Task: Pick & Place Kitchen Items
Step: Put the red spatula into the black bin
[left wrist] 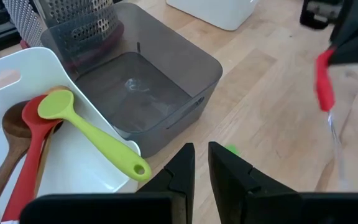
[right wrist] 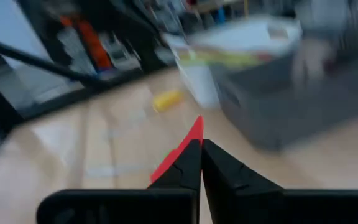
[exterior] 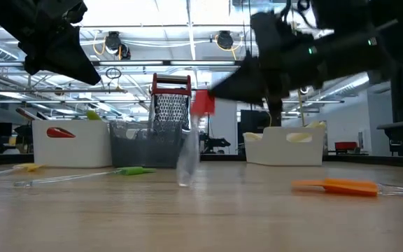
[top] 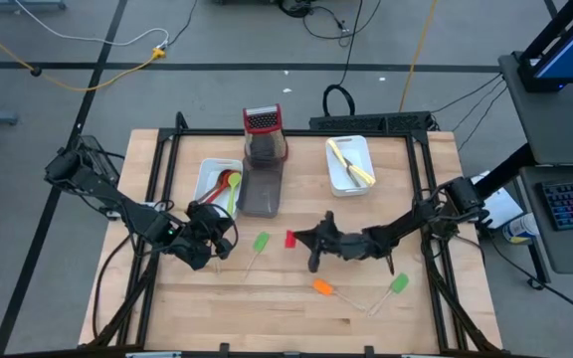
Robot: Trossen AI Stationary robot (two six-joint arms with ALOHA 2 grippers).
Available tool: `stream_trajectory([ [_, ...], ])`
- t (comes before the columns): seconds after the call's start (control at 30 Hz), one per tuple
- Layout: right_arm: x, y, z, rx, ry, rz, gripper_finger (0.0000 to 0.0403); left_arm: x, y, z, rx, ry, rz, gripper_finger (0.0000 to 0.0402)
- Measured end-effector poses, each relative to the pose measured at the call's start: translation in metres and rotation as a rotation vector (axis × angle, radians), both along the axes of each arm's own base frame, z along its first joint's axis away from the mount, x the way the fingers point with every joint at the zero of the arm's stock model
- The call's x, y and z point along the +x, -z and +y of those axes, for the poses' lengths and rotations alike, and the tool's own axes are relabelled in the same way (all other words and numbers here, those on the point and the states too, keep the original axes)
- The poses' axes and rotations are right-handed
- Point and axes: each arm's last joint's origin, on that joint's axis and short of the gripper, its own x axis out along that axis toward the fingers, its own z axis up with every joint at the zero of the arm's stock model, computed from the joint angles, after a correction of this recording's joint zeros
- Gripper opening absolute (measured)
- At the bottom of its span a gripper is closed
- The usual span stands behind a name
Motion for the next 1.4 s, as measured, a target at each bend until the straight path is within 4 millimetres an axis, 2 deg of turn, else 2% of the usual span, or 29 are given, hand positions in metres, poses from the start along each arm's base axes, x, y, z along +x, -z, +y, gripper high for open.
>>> stream_trajectory([
  [0.2,0.016,-0.028,-0.007,-0.126,-0.004,-0.145,0.0001,0.000,0.000,0.000,0.007,0.006,0.004,0.0047],
  [0.4,0.054,-0.065,-0.019,-0.277,-0.097,-0.147,0.0001,0.000,-0.001,0.001,0.031,-0.010,-0.009,0.0047],
  [0.6,0.086,-0.102,-0.050,-0.429,-0.022,-0.056,0.0000,0.000,-0.001,0.001,0.051,-0.014,-0.013,0.0047],
  [0.7,0.092,-0.109,-0.074,-0.452,0.028,-0.005,0.0000,0.000,-0.001,0.001,0.052,-0.014,-0.013,0.0047],
  [0.83,0.092,-0.104,-0.108,-0.393,0.082,0.038,0.0000,0.000,-0.001,0.001,0.060,-0.007,-0.007,0.0047],
  [1.03,0.089,-0.082,-0.148,-0.270,0.087,0.096,0.0000,0.000,-0.001,0.001,0.062,-0.006,-0.006,0.0047],
  [1.23,0.093,-0.056,-0.174,-0.295,0.131,0.153,0.0000,0.000,-0.001,0.001,0.070,0.000,-0.001,0.0047],
  [1.4,0.096,-0.021,-0.185,-0.249,0.147,0.241,0.0001,0.000,-0.001,0.001,0.070,0.000,-0.001,0.0047],
])
